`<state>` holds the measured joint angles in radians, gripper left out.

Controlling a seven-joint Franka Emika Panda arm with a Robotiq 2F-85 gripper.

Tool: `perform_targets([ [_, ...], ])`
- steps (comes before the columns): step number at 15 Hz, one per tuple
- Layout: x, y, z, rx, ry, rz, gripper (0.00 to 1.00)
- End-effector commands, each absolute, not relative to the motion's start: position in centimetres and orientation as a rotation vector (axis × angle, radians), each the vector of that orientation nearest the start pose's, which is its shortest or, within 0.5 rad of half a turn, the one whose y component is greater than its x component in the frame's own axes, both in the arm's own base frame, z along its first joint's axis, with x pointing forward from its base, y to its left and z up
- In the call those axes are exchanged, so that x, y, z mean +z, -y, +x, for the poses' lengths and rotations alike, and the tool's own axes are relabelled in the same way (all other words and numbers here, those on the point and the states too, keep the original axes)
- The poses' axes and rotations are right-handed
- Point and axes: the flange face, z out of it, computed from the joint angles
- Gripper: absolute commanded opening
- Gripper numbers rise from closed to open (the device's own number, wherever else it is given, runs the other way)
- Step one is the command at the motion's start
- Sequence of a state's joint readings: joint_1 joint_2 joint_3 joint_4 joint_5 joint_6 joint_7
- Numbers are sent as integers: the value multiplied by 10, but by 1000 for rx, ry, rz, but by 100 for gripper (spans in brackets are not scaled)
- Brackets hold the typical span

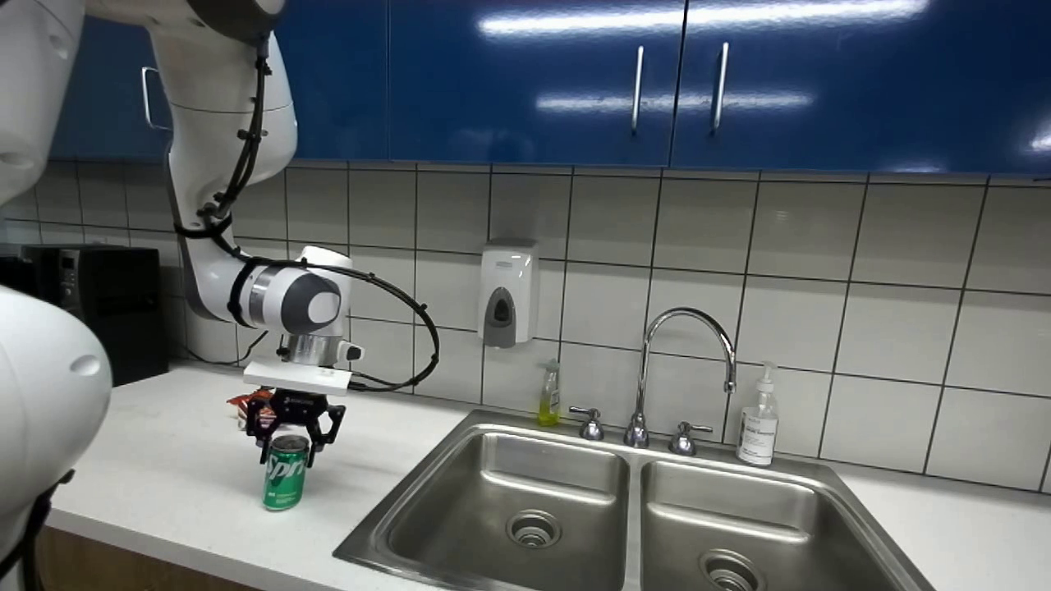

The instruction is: Remove the can out of the sink

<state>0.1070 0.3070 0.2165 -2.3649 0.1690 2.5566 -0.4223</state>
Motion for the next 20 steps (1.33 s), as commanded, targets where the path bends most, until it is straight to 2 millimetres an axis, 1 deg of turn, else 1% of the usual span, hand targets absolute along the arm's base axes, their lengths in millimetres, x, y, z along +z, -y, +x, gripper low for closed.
perform_targets([
  [1, 196, -160, 474, 136, 872, -2864, 99],
  [7, 203, -156, 476, 131, 855, -2878, 100],
  [10, 214, -155, 478, 123, 850, -2884, 100],
  [17, 250, -149, 481, 55, 838, -2901, 100],
  [20, 262, -144, 480, 38, 827, -2913, 100],
])
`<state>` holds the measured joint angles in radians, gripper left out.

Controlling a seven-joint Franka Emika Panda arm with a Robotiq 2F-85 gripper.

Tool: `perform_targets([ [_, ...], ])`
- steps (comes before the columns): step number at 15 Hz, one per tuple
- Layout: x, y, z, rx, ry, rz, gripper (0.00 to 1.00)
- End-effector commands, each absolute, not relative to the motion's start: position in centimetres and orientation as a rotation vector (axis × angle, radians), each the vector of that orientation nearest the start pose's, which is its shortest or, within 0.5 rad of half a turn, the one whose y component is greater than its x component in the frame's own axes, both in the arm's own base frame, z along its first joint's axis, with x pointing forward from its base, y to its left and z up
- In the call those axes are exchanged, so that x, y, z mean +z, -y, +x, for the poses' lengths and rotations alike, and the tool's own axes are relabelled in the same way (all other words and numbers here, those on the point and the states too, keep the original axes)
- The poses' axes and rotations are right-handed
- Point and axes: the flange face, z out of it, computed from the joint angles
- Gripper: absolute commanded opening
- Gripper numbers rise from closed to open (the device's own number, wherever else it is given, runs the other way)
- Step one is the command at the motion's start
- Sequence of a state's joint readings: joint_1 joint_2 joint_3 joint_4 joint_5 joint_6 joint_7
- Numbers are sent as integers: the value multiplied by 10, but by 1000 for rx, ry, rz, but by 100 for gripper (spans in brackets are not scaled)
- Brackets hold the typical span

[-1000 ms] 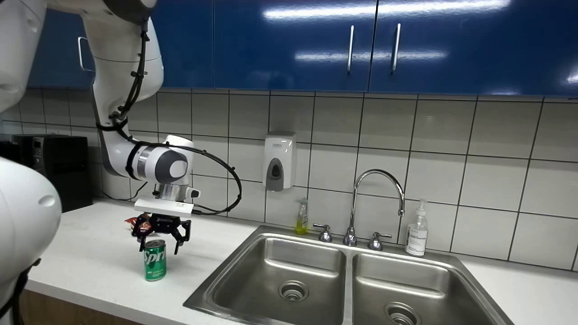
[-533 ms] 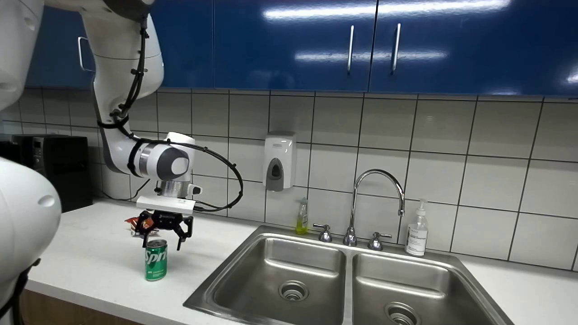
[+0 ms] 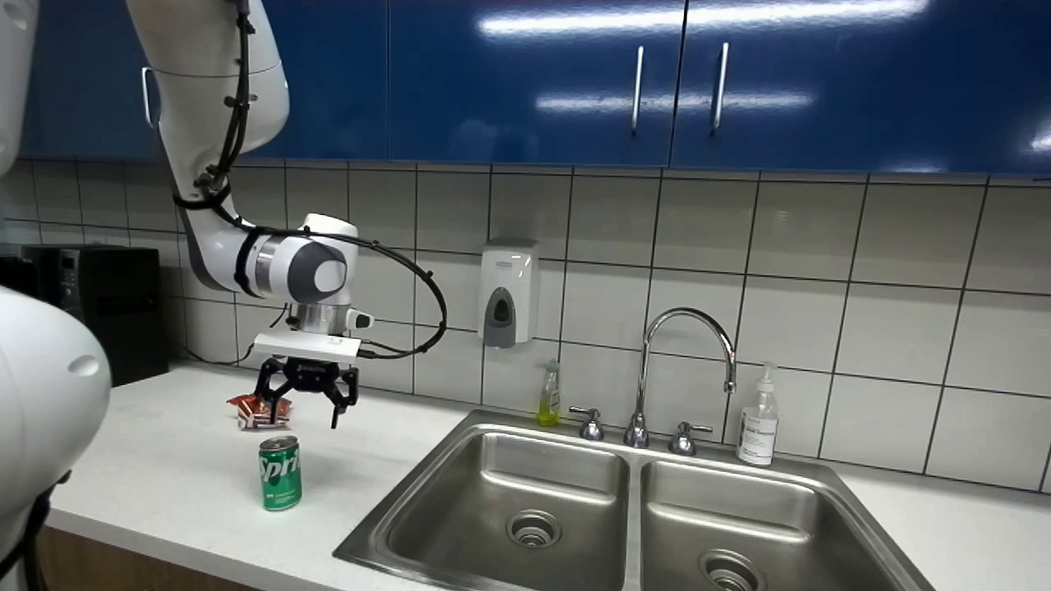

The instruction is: Remove the can out of the sink

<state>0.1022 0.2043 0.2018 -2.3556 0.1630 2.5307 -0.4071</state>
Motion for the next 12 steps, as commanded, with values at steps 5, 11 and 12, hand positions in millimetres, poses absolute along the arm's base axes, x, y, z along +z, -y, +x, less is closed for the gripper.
perform_targets([
  [5, 285, -122, 476, 90, 762, -2947, 100],
  [11, 310, -77, 463, 130, 630, -2988, 100],
  [12, 313, -69, 459, 139, 609, -2994, 100],
])
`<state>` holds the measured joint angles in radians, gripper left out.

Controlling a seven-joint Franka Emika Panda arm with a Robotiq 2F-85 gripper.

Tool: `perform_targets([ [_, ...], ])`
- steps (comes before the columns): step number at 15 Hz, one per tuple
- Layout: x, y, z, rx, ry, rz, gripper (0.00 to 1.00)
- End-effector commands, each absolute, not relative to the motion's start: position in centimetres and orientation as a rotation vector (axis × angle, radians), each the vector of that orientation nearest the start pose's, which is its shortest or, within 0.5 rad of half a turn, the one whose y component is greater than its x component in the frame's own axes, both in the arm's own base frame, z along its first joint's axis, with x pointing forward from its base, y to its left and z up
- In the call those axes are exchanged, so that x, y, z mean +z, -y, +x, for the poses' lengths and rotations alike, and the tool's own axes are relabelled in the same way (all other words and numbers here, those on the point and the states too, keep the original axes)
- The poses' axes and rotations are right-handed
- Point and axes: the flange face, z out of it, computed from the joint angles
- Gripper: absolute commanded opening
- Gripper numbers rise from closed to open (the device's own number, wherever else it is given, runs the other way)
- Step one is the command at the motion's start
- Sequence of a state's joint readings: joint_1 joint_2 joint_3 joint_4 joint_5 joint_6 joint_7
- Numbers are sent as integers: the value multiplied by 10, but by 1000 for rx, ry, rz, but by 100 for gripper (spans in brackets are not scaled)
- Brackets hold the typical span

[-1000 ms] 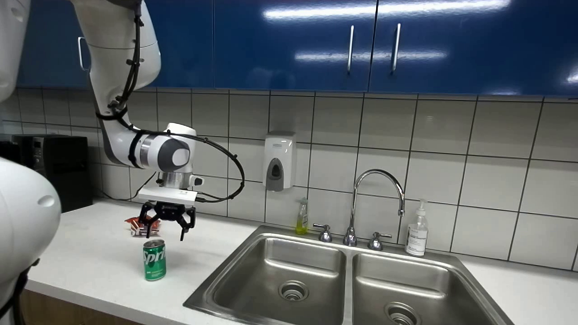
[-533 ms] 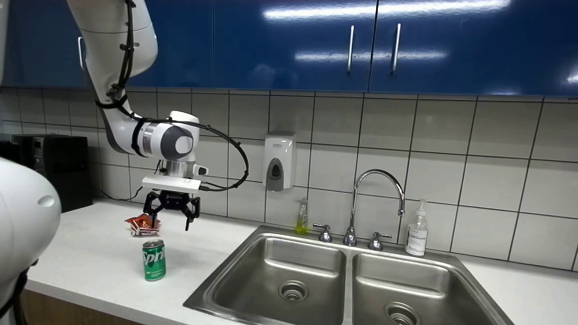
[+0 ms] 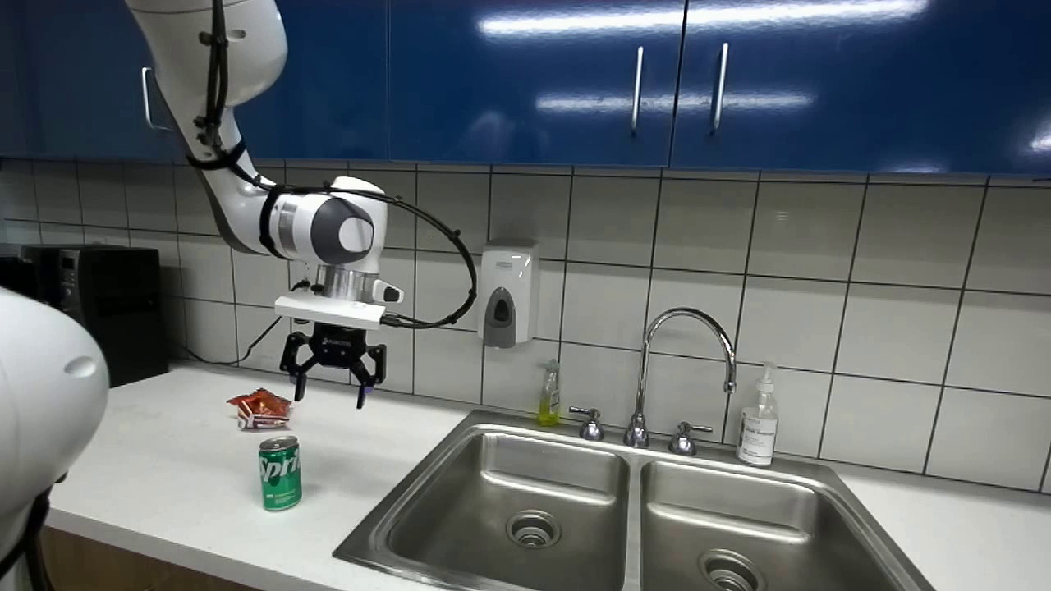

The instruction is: Remove the can out of the sink

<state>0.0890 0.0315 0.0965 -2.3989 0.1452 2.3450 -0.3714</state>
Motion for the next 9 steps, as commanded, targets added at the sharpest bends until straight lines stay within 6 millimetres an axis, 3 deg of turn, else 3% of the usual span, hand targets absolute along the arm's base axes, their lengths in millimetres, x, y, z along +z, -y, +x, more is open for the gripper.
perform_targets([
  [1, 315, -61, 455, 145, 592, -3006, 100],
  [9, 326, -8, 403, 325, 478, -3047, 100],
])
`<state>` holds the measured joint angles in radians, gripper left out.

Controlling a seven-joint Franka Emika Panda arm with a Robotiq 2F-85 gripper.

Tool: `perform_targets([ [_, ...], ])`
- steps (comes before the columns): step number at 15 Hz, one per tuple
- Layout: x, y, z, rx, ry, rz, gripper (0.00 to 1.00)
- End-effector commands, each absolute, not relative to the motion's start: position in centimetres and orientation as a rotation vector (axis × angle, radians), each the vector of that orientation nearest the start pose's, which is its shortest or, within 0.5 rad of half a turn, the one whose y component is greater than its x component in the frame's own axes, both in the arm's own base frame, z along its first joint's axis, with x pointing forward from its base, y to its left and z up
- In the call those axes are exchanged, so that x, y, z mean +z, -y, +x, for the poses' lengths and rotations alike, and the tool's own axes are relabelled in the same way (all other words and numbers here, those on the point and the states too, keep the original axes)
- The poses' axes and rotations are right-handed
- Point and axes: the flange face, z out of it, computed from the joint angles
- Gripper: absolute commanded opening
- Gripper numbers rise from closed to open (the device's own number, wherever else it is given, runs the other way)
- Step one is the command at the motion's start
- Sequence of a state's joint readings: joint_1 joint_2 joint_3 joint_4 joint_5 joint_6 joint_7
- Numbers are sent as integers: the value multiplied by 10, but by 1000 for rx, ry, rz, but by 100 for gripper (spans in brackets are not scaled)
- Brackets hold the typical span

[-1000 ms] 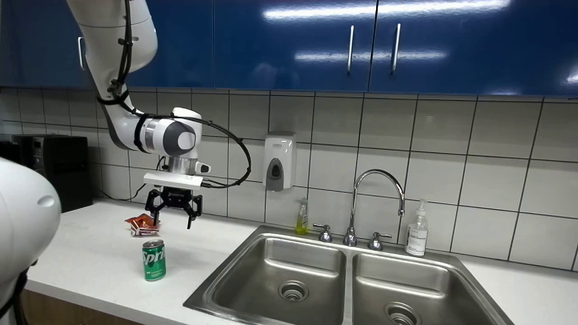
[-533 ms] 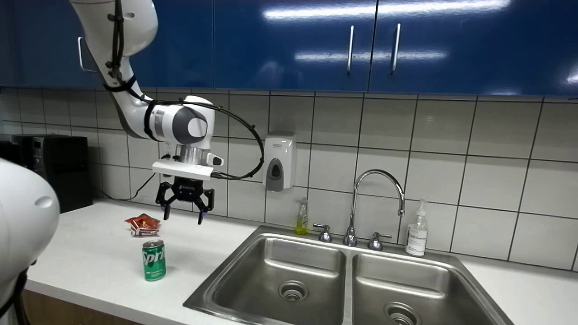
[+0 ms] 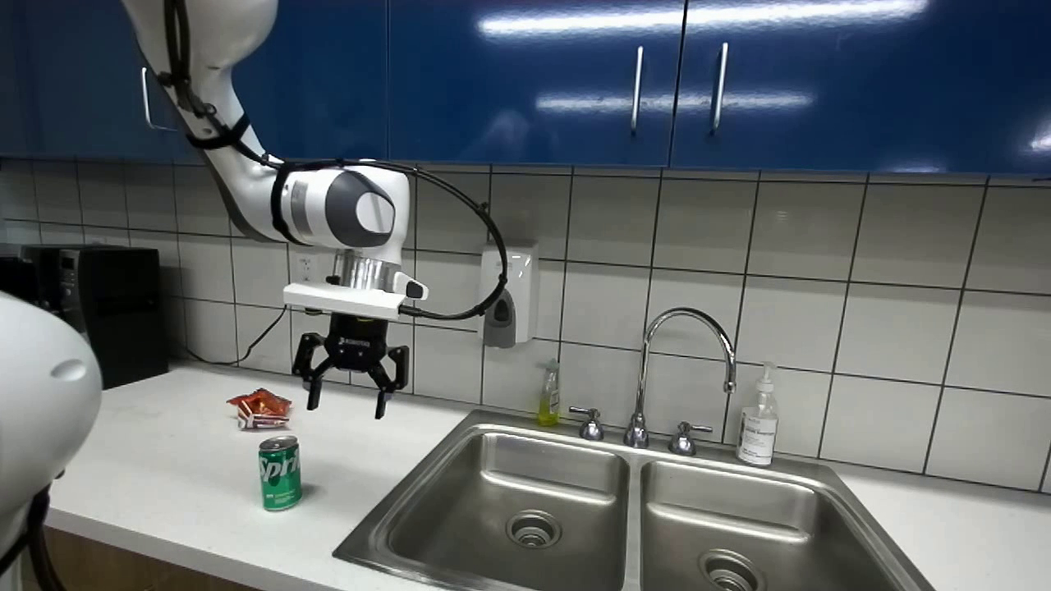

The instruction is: Remove the can out of the sink

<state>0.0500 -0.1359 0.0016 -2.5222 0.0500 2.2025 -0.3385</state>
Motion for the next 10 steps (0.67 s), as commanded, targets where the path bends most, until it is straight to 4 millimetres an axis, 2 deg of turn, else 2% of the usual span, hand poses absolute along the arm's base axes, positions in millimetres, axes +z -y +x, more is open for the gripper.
perform_targets([
  [1, 329, -2, 398, 344, 461, -3052, 100],
  [3, 336, 12, 384, 403, 400, -3056, 100],
  [4, 322, 0, 403, 376, 464, -3031, 100],
  [6, 329, 9, 394, 395, 432, -3033, 100],
  [10, 331, 10, 391, 391, 422, -3034, 100],
])
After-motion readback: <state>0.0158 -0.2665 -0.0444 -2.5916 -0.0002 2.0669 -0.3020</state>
